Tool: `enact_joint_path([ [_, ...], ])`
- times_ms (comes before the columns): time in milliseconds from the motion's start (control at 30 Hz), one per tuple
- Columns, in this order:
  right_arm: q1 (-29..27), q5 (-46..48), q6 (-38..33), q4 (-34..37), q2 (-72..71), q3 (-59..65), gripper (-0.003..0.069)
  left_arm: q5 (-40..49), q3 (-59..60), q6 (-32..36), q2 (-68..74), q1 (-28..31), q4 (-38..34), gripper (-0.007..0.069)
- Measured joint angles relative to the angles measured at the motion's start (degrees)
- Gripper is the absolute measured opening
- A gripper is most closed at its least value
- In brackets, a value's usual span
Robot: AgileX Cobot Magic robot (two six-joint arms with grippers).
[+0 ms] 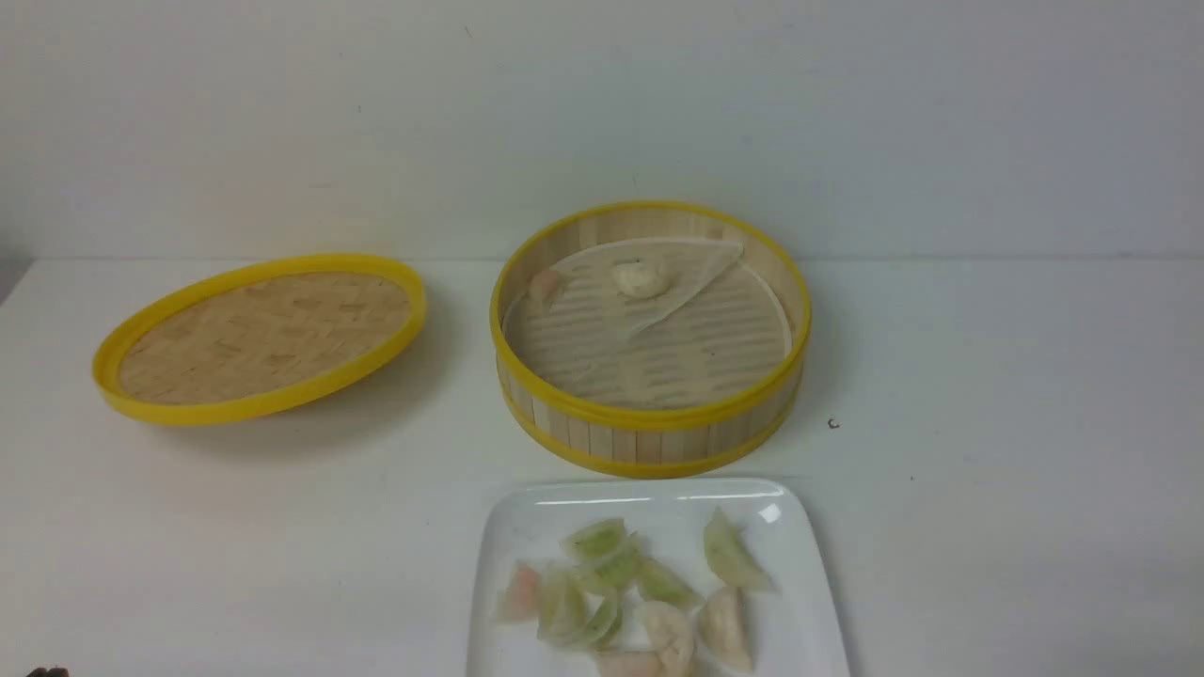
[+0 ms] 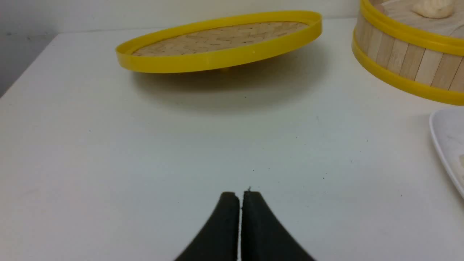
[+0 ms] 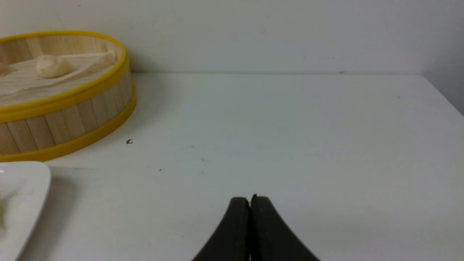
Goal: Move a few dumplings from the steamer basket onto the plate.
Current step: Use the left arm to grab a dumpling from the steamer
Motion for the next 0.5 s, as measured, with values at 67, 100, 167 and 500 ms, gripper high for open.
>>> enact_joint_path([
  [67,0.0,0.0,0.1,0.0,0.0,0.0,-0.0015,0.0,0.0,0.0,0.0,0.0,0.0,-0.0006],
  [100,0.0,0.0,0.2,0.0,0.0,0.0,-0.0015,0.0,0.0,0.0,0.0,0.0,0.0,-0.0006],
  [167,0.0,0.0,0.1,0.0,0.0,0.0,-0.0015,0.0,0.0,0.0,0.0,0.0,0.0,-0.0006],
  [500,0.0,0.0,0.3,0.0,0.0,0.0,-0.0015,0.0,0.0,0.0,0.0,0.0,0.0,-0.0006],
])
